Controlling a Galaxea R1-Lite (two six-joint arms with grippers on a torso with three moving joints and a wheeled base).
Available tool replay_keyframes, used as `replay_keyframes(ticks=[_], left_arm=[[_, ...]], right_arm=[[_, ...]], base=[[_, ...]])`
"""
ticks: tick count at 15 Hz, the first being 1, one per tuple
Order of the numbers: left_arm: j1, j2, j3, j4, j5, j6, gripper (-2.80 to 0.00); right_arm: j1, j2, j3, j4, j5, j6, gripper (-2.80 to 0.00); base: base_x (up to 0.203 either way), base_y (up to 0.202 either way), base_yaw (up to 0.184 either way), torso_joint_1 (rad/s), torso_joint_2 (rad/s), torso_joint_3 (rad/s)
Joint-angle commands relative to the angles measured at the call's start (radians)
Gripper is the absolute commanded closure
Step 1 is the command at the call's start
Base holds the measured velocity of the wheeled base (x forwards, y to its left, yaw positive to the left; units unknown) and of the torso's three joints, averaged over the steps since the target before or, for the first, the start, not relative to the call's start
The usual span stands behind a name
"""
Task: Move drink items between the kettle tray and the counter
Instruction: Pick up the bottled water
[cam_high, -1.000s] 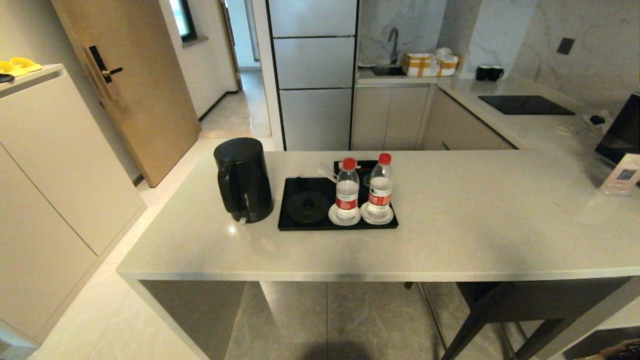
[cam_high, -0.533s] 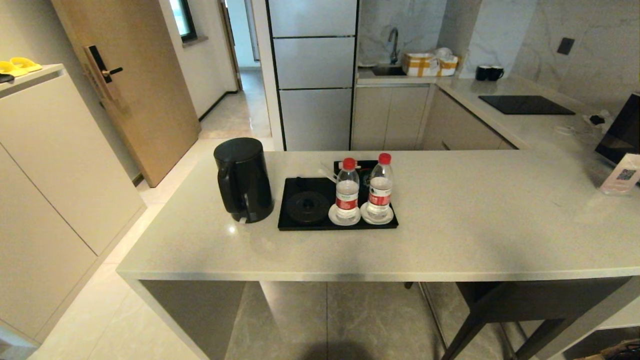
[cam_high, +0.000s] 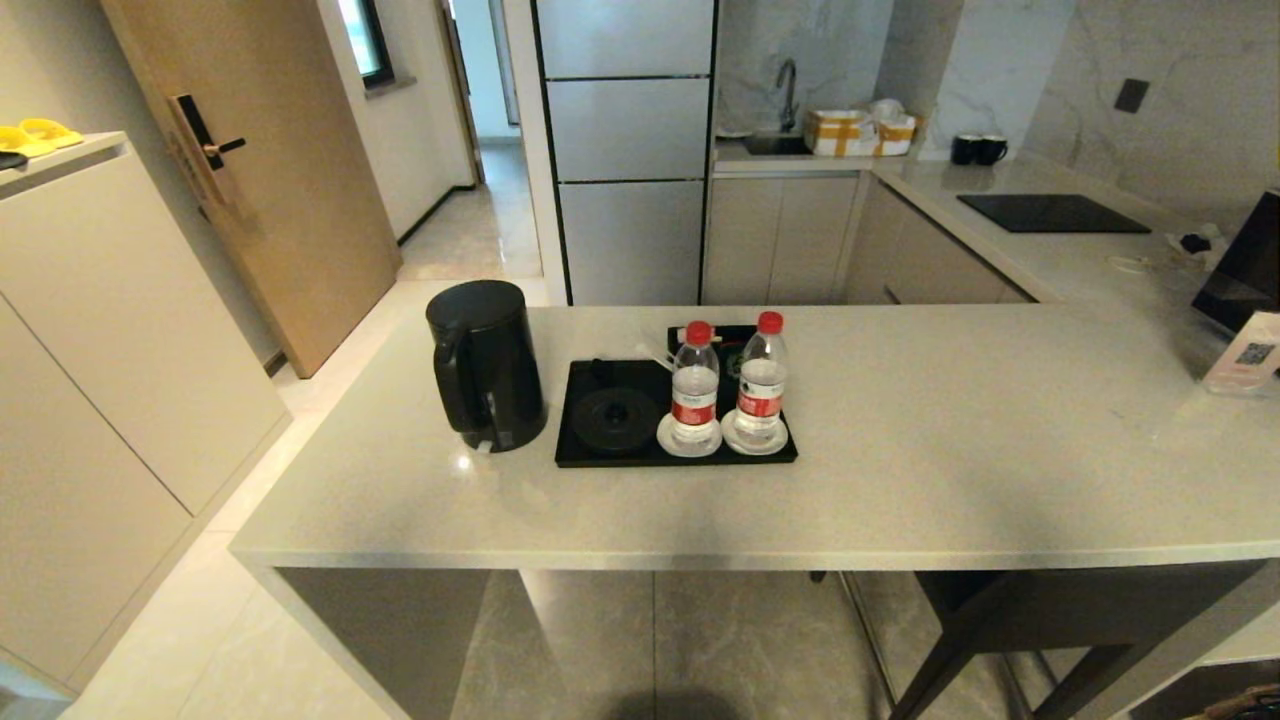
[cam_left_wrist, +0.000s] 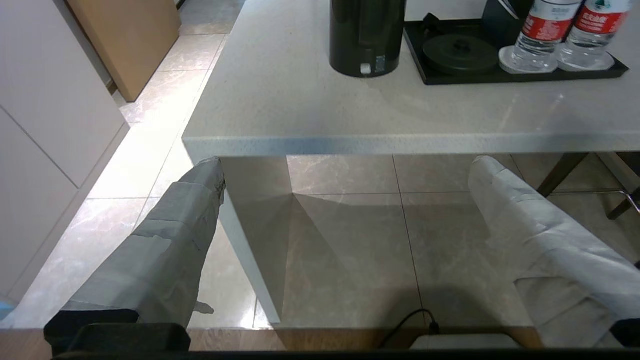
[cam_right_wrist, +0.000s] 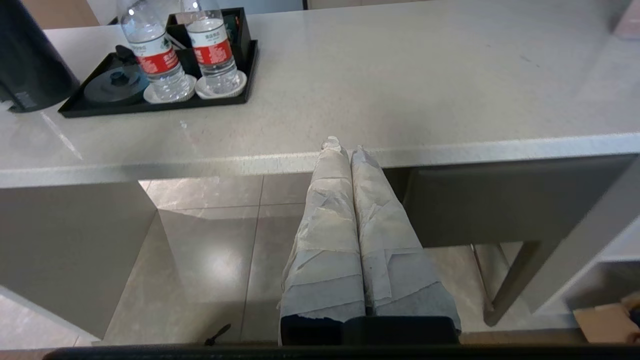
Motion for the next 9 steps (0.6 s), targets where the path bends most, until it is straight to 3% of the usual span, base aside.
replay_keyframes(ticks=[1,6,9], left_arm=[[0.0,0.001,0.002,0.0,0.0,-0.001,-2.8],[0.0,0.001,0.002,0.0,0.0,-0.001,-2.8],[0.0,0.001,0.002,0.0,0.0,-0.003,-2.8]], right_arm=[[0.0,0.002,0.002,0.0,-0.001,0.0,0.0],[0.0,0.002,0.002,0.0,-0.001,0.0,0.0],[0.0,0.002,0.002,0.0,-0.001,0.0,0.0]], base=[[0.0,0.0,0.0,0.149,0.12,0.251],[0.0,0.0,0.0,0.191,0.08,0.248],[0.0,0.0,0.0,0.059,0.01,0.072]])
